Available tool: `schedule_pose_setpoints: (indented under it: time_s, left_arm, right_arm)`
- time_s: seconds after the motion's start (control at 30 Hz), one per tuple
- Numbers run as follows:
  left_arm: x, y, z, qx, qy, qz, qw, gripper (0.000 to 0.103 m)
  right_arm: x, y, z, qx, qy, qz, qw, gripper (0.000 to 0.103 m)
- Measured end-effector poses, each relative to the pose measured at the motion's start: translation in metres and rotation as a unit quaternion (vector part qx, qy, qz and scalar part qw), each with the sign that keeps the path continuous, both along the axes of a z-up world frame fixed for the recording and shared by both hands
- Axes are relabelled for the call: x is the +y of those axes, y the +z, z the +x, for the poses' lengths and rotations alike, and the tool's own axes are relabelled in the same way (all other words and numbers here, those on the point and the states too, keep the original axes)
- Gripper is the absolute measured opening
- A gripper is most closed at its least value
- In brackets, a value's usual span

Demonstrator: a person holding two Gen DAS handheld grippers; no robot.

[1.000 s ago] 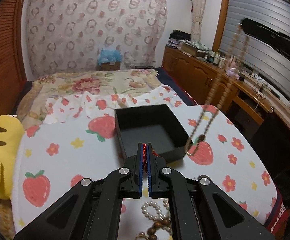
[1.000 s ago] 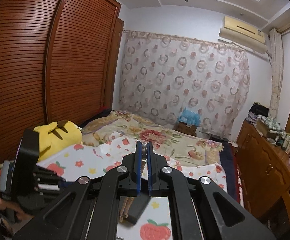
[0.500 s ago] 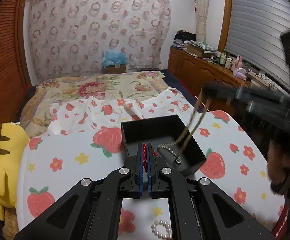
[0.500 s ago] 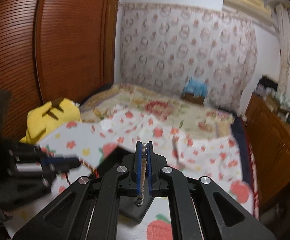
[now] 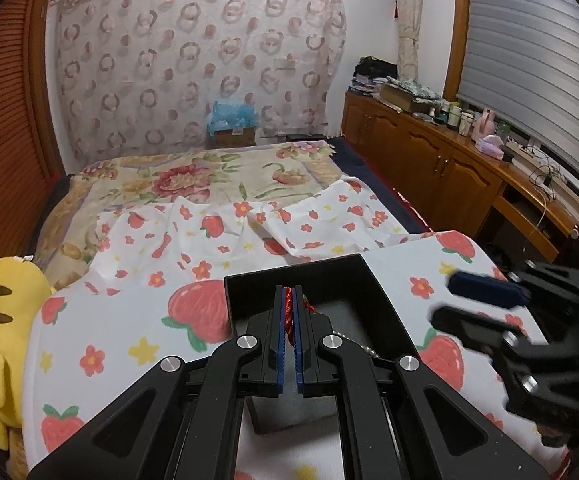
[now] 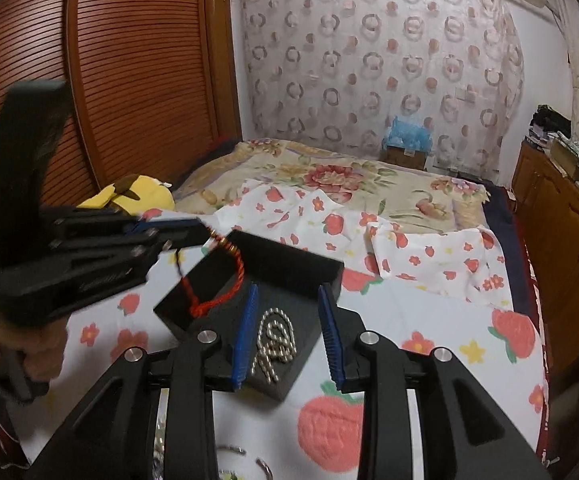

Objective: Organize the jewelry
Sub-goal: 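Carry both items over the black box and open both grippers to drop them in, then grasp the pale jade bangle with the left gripper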

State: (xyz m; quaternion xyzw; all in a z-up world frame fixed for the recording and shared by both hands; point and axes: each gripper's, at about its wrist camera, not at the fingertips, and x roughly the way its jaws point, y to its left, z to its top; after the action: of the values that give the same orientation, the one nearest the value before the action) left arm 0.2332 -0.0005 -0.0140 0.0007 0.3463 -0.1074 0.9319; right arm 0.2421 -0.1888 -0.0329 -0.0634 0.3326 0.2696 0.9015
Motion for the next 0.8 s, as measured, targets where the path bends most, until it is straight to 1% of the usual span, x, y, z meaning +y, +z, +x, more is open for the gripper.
schedule_pose_setpoints:
  time_s: [0.03, 0.07, 0.1, 0.13, 0.17, 0.23, 0.3, 0.5, 0.6, 0.67, 0.7, 0.8]
  left_arm:
    - [-0.001, 0.001, 0.001, 0.0, -0.001, 0.0, 1.0, 0.006]
    - [0.0, 0.001, 0.002, 0.003, -0.002, -0.002, 1.0, 0.017]
    - [0.0, 0.0, 0.004, 0.004, -0.002, -0.003, 1.0, 0.021]
    - [0.0, 0.0, 0.005, 0.002, -0.002, -0.002, 1.0, 0.029]
    - [-0.001, 0.001, 0.006, 0.003, -0.002, 0.0, 1.0, 0.032]
    - [0.002, -0.001, 0.004, 0.003, -0.003, 0.001, 1.0, 0.033]
    - [0.003, -0.005, -0.002, 0.004, -0.005, 0.001, 1.0, 0.037]
    - [0.006, -0.016, -0.038, -0.002, -0.017, 0.022, 0.9996, 0.059]
    - [0.005, -0.025, -0.057, -0.002, -0.023, 0.03, 0.9993, 0.06]
    - [0.005, -0.03, -0.069, 0.0, -0.028, 0.034, 0.999, 0.064]
    - [0.007, -0.032, -0.075, -0.002, -0.032, 0.037, 0.9988, 0.065]
    - [0.004, -0.039, -0.091, 0.001, -0.039, 0.039, 0.9985, 0.066]
  right_arm:
    - [-0.004, -0.001, -0.002, 0.0, 0.001, 0.0, 1.0, 0.034]
    - [-0.007, -0.003, -0.006, 0.002, 0.002, -0.001, 1.0, 0.034]
    - [-0.01, -0.007, -0.01, 0.005, 0.001, -0.001, 1.0, 0.034]
    - [-0.014, -0.011, -0.013, 0.009, 0.0, -0.001, 1.0, 0.034]
    - [-0.017, -0.016, -0.018, 0.015, 0.001, -0.001, 1.0, 0.034]
    - [-0.02, -0.026, -0.027, 0.024, 0.003, -0.008, 1.0, 0.034]
    - [-0.021, -0.037, -0.037, 0.033, 0.008, -0.015, 0.999, 0.034]
    - [-0.02, -0.061, -0.06, 0.054, 0.026, -0.031, 0.998, 0.034]
    - [-0.019, -0.068, -0.068, 0.059, 0.031, -0.037, 0.997, 0.033]
    - [-0.019, -0.071, -0.073, 0.062, 0.029, -0.046, 0.997, 0.027]
    - [-0.02, -0.073, -0.073, 0.065, 0.028, -0.047, 0.996, 0.026]
    - [-0.022, -0.079, -0.073, 0.073, 0.021, -0.055, 0.996, 0.018]
